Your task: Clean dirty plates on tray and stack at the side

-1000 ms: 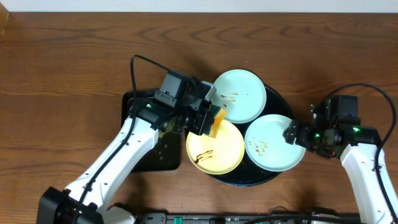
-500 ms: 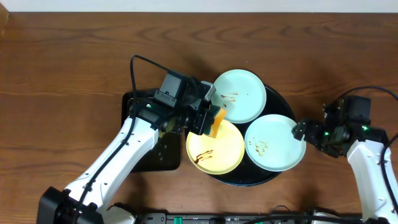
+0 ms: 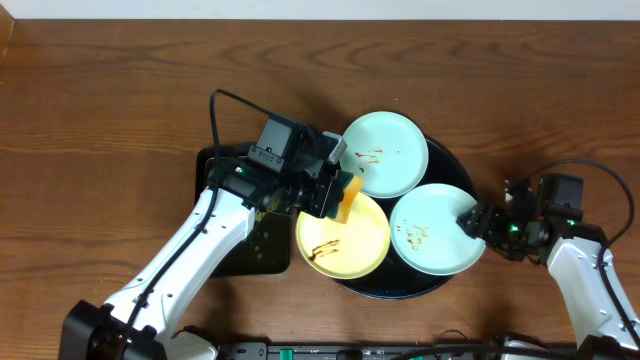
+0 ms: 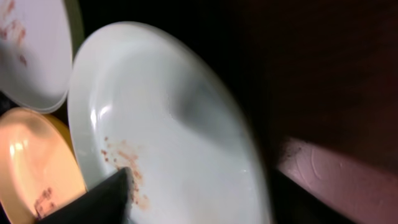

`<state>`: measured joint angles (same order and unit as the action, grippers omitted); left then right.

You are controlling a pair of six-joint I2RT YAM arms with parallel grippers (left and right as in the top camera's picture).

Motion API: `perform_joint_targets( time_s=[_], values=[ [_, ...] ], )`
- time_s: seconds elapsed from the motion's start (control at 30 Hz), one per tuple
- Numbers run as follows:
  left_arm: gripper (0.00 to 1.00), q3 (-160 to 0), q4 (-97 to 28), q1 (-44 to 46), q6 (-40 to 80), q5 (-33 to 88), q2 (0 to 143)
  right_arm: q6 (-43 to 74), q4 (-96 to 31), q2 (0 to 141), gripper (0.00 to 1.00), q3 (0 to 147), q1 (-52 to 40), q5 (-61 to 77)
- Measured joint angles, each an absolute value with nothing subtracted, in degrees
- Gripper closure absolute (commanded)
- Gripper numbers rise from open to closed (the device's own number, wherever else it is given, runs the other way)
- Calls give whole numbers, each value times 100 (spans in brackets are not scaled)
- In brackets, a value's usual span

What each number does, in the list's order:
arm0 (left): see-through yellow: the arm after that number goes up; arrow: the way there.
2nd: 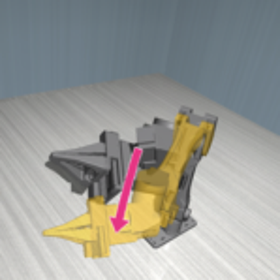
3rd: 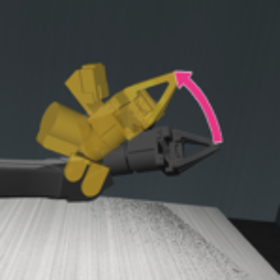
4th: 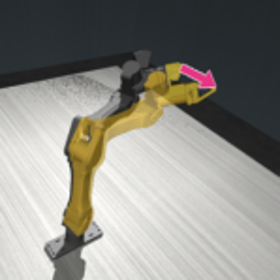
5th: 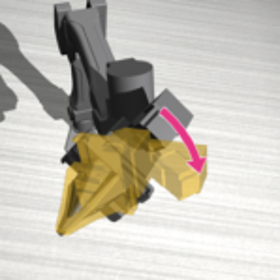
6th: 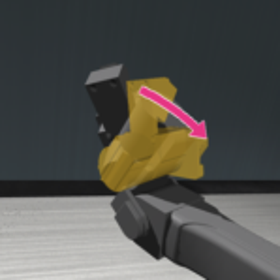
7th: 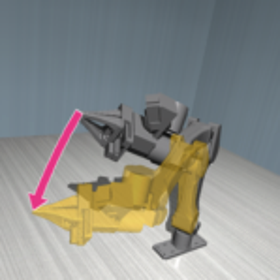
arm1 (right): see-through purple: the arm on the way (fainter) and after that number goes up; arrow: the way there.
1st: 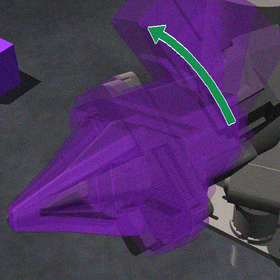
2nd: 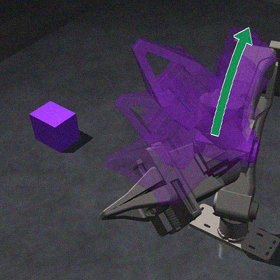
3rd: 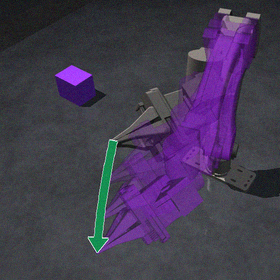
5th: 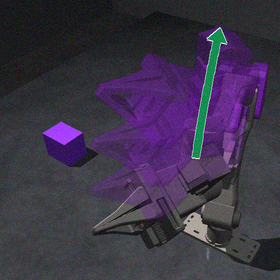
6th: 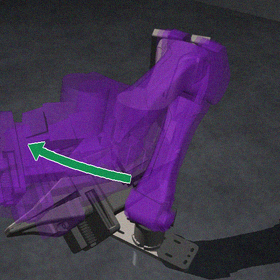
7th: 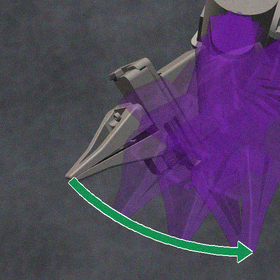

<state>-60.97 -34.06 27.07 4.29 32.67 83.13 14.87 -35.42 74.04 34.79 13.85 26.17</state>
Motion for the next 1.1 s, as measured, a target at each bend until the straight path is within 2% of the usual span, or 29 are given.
perform_joint_targets(
  time_s=[0.07,0.1,0.43,0.73,1.1],
  values=[
    [93,-6097,-3424,2707,429,3267,8313,1544,-3546,7404,83,3470,1404,2624],
    [92,-6097,-3439,2707,429,3267,8313,1562,-3540,7404,99,3468,1404,2622],
    [93,-6097,-3448,2731,451,3264,8313,1741,-3568,7411,99,3448,1424,2574],
    [93,-6097,-3166,3098,642,3083,8313,1752,-3660,7411,99,3444,1424,2477],
    [93,-6112,-1623,3721,1450,3385,8315,1730,-3682,7411,98,3441,1424,2429]
  ],
)
